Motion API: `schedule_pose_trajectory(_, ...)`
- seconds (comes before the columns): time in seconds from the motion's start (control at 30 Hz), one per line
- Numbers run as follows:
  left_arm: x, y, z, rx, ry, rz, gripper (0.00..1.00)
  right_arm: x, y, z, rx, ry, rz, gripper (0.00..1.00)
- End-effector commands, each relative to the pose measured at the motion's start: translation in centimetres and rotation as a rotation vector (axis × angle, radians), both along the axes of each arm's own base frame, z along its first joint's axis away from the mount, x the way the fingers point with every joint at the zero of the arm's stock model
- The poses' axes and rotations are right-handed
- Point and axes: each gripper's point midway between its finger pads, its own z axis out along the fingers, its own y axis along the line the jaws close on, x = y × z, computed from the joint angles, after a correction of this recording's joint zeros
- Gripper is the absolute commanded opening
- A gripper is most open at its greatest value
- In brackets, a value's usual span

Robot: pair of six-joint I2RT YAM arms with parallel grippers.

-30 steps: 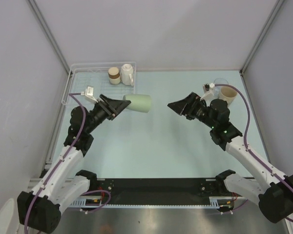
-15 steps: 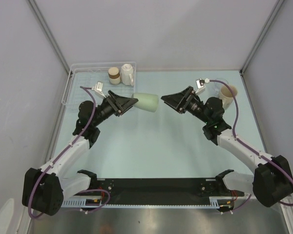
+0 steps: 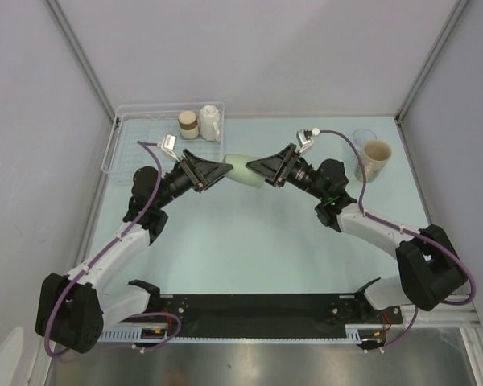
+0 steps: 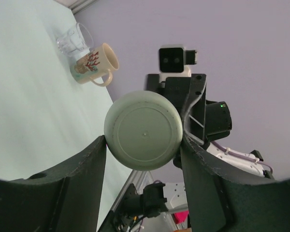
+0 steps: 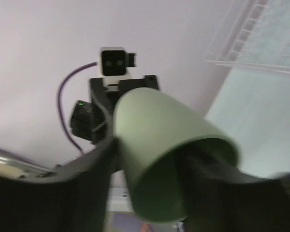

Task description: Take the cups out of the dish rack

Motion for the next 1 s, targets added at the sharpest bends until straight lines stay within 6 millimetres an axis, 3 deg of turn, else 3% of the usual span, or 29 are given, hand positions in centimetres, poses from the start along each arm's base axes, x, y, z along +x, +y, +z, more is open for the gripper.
schedule_pose_trajectory(0.0, -1.2, -0.2, 3.2, -0.045, -0.093, -0.028, 0.01, -0.7, 0.9, 4.2, 0.098, -0.113, 0.045, 0.34)
schedule_pose_trajectory(0.03, -1.1, -0.1, 3.1, -0.045, -0.09, -0.027, 0.0, -0.8, 1.1, 4.2, 0.104, -0.112, 0.051, 0.13)
schedule_pose_trajectory(0.07, -1.1, -0.1, 3.0, -0.045, -0.087, -0.025, 0.0, -0.7, 1.2, 4.0, 0.1, -0.105, 0.05, 0.02)
schedule_pose_trajectory(0.3, -1.4, -0.2, 3.2, -0.057, -0.096, -0.038, 0.02, -1.3, 1.3, 4.2, 0.107, -0.105, 0.065, 0.0)
schedule_pose_trajectory(0.4, -1.0, -0.1, 3.4, -0.022, -0.106, -0.022, 0.43, -1.1, 0.0, 4.3, 0.078, -0.089, 0.024, 0.0)
schedule_pose_trajectory(0.43, -0.9, 0.0, 2.8, 0.009, -0.07, -0.014, 0.7, -0.9, -0.8, 4.6, 0.061, -0.099, -0.005, 0.0)
schedule_pose_trajectory(0.47, -0.9, 0.0, 3.5, 0.02, -0.09, -0.009, 0.78, -0.2, -1.3, 3.7, -0.019, -0.079, -0.039, 0.0)
schedule_pose_trajectory(0.5, -0.8, 0.2, 3.5, 0.038, -0.111, 0.002, 0.85, 0.0, -3.0, 5.0, -0.048, -0.117, -0.089, 0.0)
schedule_pose_trajectory(0.53, -0.8, 0.3, 3.1, 0.054, -0.093, 0.013, 0.98, 0.5, -4.0, 5.2, -0.088, -0.126, -0.134, 0.0)
schedule_pose_trajectory(0.57, -0.7, 0.6, 3.3, 0.065, -0.093, 0.032, 1.0, 1.0, -4.8, 3.7, -0.193, -0.104, -0.164, 0.0)
schedule_pose_trajectory(0.6, -0.3, 0.7, 2.7, 0.089, -0.081, 0.053, 1.0, 1.7, -6.5, 5.8, -0.208, -0.14, -0.217, 0.0)
schedule_pose_trajectory(0.63, -0.3, 0.8, 2.6, 0.096, -0.079, 0.059, 1.0, 2.1, -7.3, 6.1, -0.235, -0.14, -0.243, 0.0)
schedule_pose_trajectory(0.67, -0.1, 0.9, 2.2, 0.104, -0.067, 0.069, 1.0, 2.5, -8.3, 5.0, -0.31, -0.12, -0.264, 0.0)
schedule_pose_trajectory(0.7, 0.2, 1.1, 1.7, 0.116, -0.047, 0.091, 1.0, 3.0, -9.4, 6.9, -0.327, -0.144, -0.31, 0.0)
schedule_pose_trajectory(0.73, 0.4, 1.2, 1.2, 0.125, -0.032, 0.101, 1.0, 3.8, -10.3, 6.7, -0.376, -0.128, -0.359, 0.0)
schedule_pose_trajectory(0.77, 0.7, 1.4, 0.6, 0.138, -0.01, 0.113, 1.0, 4.0, -11.1, 5.0, -0.453, -0.062, -0.377, 0.0)
schedule_pose_trajectory(0.83, 1.1, 1.7, -0.9, 0.177, 0.042, 0.136, 1.0, 5.9, -12.6, 6.1, -0.563, -0.08, -0.471, 0.0)
schedule_pose_trajectory(0.87, 1.3, 1.8, -1.4, 0.199, 0.046, 0.145, 1.0, 5.9, -13.4, 4.8, -0.64, -0.02, -0.482, 0.0)
schedule_pose_trajectory(0.93, 1.5, 2.2, -3.2, 0.247, 0.113, 0.171, 1.0, 7.8, -14.7, 5.1, -0.741, -0.014, -0.557, 0.0)
schedule_pose_trajectory(0.97, 1.6, 2.4, -3.6, 0.26, 0.123, 0.177, 1.0, 7.9, -15.3, 4.0, -0.807, 0.025, -0.562, 0.0)
